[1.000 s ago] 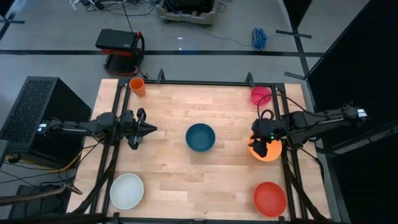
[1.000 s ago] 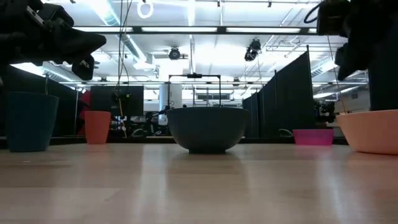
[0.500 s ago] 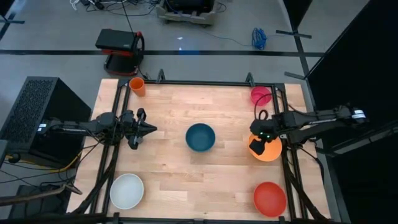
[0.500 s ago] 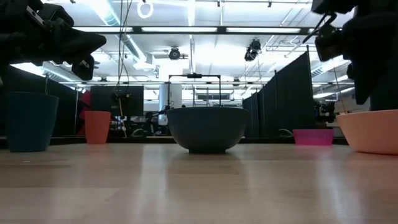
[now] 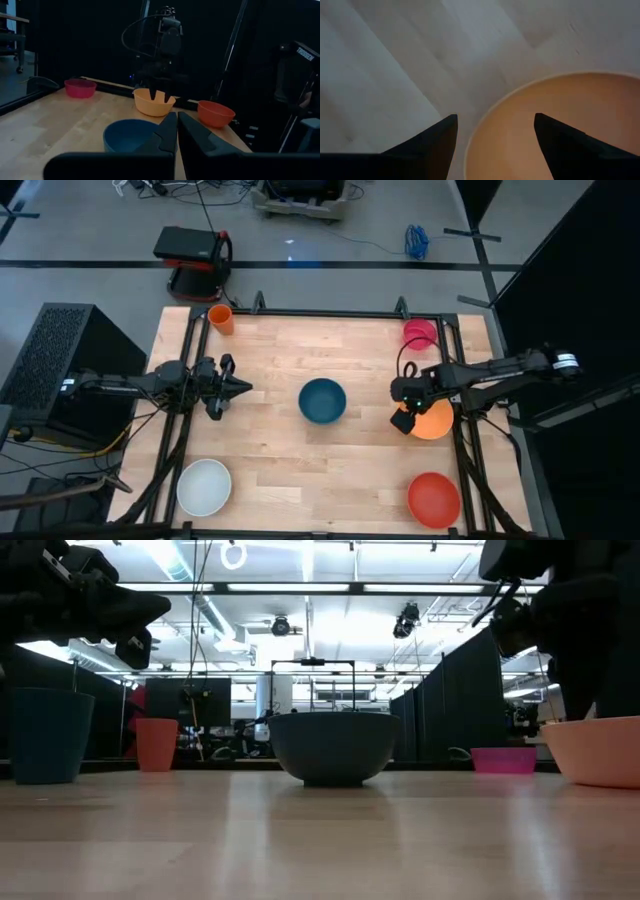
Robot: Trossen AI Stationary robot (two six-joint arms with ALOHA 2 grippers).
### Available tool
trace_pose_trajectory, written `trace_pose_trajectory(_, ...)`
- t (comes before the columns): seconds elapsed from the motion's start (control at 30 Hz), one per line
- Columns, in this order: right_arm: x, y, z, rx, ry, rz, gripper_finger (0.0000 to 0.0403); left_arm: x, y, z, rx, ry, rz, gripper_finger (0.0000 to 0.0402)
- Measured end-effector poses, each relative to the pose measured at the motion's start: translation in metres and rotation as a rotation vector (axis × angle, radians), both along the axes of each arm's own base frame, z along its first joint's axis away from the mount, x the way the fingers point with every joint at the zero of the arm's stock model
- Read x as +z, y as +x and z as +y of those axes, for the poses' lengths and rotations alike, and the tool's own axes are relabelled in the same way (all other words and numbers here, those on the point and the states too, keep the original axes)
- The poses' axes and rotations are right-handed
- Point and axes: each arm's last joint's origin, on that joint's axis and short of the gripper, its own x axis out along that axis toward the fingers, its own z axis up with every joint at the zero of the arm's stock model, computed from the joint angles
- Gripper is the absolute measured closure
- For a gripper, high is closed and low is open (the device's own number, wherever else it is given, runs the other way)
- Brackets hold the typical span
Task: Nest bowls inside each other
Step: Move the light orange bowl to the center of the table
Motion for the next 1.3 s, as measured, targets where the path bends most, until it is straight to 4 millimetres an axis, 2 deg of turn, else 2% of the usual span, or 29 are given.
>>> trace_pose_trajectory(0.37,-0.017,0.011,0.001,0.005,-0.006,0.09,0.0153,0.0,0.0,0.0,-0.003,-0.019,0.0,0.0401)
trace_pose_trajectory(0.97,-0.028,0.019,0.0,-0.004,-0.032,0.129,0.0386,0.0,0.0,0.0,-0.003,-0.02,0.001,0.0401)
trace_pose_trajectory(1.2,-0.027,0.02,0.0,-0.016,-0.031,0.116,0.0399,0.0,0.0,0.0,-0.003,-0.02,0.001,0.0401)
trace_pose_trajectory(1.3,-0.02,0.025,0.001,-0.014,-0.018,0.084,0.0401,0.0,0.0,0.0,-0.003,-0.02,0.002,0.0401)
